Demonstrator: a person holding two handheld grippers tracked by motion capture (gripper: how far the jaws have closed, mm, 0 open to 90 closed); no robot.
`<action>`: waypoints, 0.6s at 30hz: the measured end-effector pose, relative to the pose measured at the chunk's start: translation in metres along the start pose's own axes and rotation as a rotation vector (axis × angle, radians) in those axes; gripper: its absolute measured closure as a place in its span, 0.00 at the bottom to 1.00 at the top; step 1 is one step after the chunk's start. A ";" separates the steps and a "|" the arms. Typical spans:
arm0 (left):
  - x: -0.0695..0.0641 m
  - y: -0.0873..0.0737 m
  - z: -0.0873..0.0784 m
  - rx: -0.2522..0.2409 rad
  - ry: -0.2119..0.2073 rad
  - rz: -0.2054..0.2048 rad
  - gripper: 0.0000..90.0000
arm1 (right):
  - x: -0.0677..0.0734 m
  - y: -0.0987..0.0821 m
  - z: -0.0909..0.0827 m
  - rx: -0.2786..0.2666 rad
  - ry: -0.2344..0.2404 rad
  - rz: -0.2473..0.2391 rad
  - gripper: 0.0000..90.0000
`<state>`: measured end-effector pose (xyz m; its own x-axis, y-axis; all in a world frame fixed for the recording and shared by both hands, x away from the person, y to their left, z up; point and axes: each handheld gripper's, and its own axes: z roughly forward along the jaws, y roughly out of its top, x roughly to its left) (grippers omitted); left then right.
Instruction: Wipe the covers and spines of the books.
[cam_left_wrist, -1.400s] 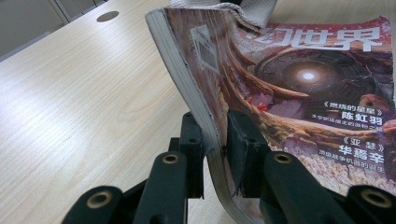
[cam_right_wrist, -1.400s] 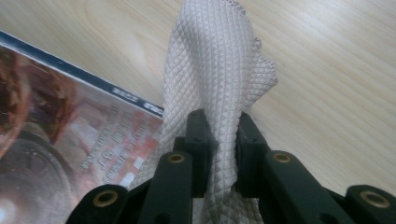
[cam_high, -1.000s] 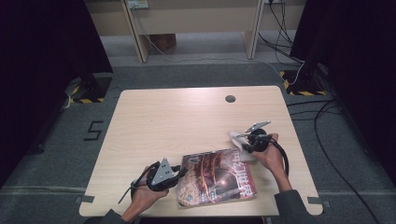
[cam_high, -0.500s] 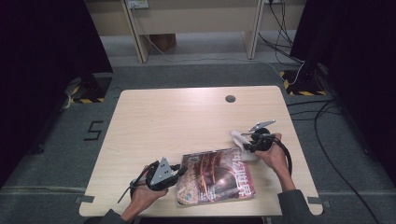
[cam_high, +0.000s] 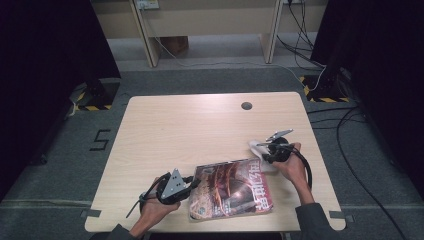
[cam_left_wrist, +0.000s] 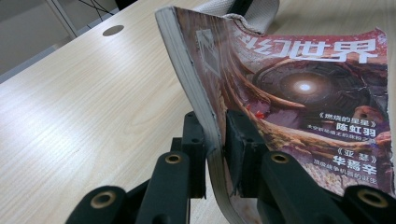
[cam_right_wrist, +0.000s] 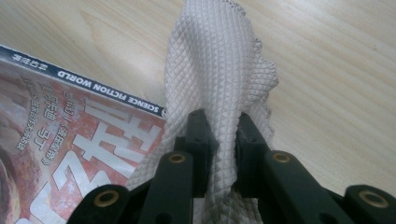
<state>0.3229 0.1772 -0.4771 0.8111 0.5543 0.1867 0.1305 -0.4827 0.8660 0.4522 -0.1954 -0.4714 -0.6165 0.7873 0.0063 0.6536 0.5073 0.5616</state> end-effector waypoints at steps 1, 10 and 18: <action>0.000 0.000 0.000 -0.001 0.001 0.000 0.87 | -0.001 -0.001 0.000 -0.004 0.005 0.001 0.88; 0.000 -0.001 0.001 0.001 0.003 -0.001 0.87 | 0.010 0.005 -0.002 -0.016 0.032 -0.035 0.88; 0.000 -0.001 0.001 0.004 0.003 -0.005 0.87 | 0.030 0.016 -0.005 -0.043 0.097 -0.081 0.88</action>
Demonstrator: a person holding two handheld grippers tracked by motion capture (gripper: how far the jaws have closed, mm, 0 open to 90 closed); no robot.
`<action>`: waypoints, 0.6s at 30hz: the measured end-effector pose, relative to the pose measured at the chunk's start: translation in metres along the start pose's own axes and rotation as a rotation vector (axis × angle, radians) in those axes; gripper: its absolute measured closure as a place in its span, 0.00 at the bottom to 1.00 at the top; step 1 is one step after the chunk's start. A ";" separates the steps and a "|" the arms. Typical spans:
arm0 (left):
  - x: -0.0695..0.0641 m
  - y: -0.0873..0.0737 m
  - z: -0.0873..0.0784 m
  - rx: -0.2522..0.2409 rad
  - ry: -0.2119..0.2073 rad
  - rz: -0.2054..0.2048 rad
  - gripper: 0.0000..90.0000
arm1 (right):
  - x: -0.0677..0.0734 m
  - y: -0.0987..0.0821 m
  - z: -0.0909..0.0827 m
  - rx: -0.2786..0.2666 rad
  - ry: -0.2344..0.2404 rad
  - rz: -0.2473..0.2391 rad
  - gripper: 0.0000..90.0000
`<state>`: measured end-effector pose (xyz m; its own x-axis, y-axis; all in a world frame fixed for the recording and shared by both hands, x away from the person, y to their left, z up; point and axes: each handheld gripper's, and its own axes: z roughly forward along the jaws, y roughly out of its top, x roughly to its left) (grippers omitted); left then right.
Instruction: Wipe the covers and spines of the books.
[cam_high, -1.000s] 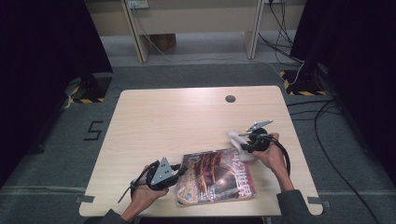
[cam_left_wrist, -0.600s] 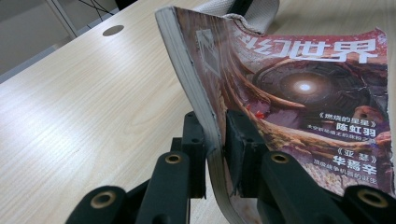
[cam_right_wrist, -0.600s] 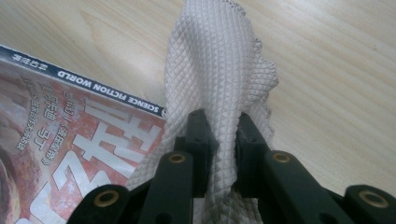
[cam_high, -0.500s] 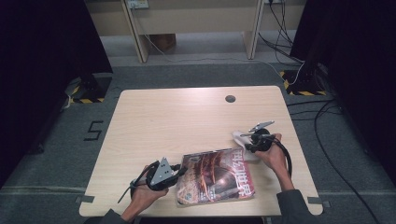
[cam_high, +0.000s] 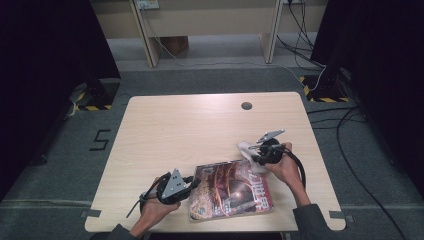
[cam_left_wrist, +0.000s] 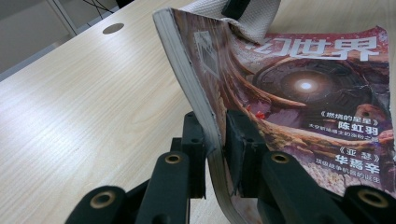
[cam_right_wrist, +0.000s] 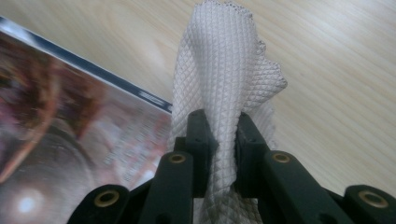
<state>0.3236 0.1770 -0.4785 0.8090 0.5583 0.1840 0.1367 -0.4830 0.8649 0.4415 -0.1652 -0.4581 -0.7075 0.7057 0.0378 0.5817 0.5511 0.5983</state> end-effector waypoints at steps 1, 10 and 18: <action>0.000 0.000 0.000 0.000 0.001 -0.001 0.87 | 0.003 0.002 0.000 -0.009 0.014 -0.006 0.88; -0.001 0.000 0.000 -0.002 0.002 0.006 0.87 | 0.004 0.005 0.000 -0.018 0.012 -0.003 0.88; 0.000 0.000 0.000 -0.004 0.003 0.002 0.86 | -0.024 -0.015 0.006 0.038 -0.100 0.056 0.88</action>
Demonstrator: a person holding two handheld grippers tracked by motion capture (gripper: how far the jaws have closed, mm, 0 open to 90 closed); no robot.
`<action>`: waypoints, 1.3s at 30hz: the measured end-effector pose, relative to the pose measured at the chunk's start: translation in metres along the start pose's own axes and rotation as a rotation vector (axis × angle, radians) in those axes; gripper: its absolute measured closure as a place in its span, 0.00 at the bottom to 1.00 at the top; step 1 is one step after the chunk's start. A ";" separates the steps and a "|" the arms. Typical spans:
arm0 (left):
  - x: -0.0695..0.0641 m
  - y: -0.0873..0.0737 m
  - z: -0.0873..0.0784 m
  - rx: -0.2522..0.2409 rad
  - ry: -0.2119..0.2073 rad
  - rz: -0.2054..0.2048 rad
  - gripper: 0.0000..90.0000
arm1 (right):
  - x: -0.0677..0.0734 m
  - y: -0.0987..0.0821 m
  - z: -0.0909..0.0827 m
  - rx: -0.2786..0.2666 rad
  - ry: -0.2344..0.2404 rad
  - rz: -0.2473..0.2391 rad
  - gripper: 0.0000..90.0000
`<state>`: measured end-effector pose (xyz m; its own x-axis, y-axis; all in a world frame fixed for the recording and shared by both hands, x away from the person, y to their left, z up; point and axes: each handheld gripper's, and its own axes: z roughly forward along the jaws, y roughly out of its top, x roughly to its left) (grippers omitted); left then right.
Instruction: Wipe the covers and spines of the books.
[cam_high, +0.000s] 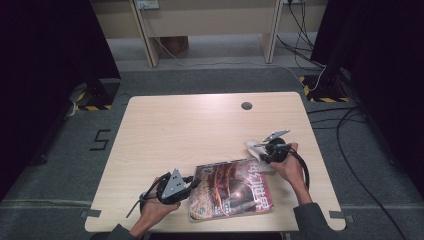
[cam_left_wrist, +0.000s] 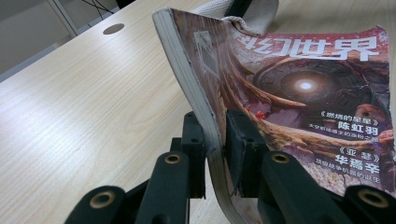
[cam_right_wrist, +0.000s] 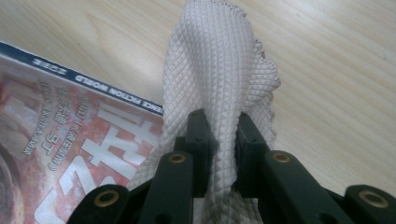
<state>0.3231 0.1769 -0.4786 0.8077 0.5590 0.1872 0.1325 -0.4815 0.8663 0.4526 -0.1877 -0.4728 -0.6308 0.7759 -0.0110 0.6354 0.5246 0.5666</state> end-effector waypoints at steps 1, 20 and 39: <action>0.000 0.000 0.000 0.002 0.000 0.004 0.86 | -0.001 -0.001 0.000 -0.003 0.006 0.011 0.88; 0.000 0.000 0.001 0.008 0.003 0.004 0.86 | 0.030 0.016 -0.006 -0.039 0.084 -0.071 0.88; 0.000 -0.001 0.001 0.011 0.006 0.007 0.86 | 0.086 0.042 -0.020 -0.116 0.161 -0.204 0.88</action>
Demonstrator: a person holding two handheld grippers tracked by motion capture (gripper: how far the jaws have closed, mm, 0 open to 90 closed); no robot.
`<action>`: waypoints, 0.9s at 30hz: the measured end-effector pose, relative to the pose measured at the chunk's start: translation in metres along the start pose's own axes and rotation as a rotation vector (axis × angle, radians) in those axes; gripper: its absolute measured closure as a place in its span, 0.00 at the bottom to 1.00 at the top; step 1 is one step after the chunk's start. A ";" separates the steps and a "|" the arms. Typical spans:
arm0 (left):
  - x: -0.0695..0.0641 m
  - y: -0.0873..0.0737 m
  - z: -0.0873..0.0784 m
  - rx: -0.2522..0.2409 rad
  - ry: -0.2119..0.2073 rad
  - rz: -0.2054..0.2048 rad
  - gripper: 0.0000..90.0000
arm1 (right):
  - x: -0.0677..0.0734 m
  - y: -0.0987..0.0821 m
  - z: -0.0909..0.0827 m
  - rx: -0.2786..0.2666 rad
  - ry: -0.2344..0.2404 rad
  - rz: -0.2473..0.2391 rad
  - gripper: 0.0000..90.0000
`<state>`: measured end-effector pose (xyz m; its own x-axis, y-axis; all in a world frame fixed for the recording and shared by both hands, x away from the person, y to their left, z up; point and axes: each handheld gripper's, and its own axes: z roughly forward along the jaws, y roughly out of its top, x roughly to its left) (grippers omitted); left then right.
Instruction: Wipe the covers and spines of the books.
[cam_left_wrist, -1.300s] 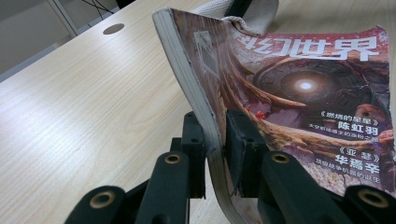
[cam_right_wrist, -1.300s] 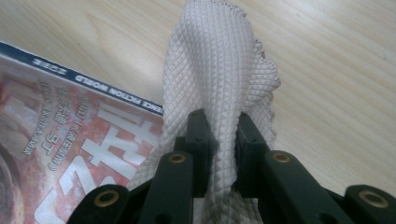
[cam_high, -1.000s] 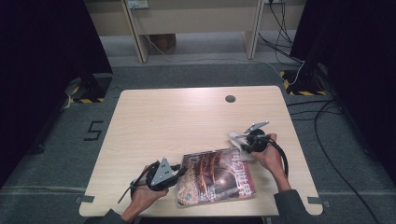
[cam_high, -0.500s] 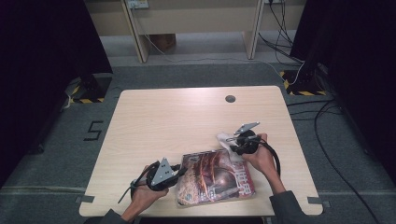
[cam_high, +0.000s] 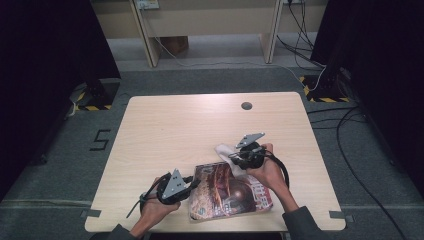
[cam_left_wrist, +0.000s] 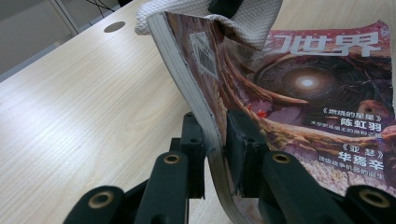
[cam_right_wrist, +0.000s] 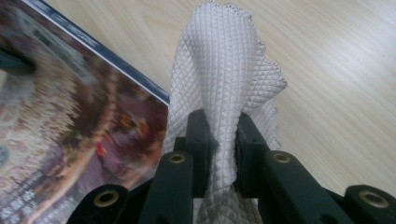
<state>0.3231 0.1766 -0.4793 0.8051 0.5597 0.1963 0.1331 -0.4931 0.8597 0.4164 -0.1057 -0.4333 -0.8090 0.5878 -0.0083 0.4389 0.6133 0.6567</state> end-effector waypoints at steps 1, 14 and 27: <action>0.000 0.000 0.000 0.000 0.000 0.000 0.86 | 0.003 0.002 0.000 -0.007 0.006 -0.005 0.88; -0.001 0.000 0.001 0.000 0.008 0.011 0.86 | 0.037 0.025 -0.004 -0.061 0.056 -0.090 0.88; -0.002 0.001 0.001 0.003 0.013 0.024 0.86 | 0.068 0.043 -0.008 -0.097 0.092 -0.187 0.88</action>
<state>0.3221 0.1740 -0.4799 0.8006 0.5562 0.2230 0.1153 -0.5083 0.8534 0.3775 -0.0437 -0.3992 -0.9070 0.4150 -0.0710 0.2416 0.6509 0.7197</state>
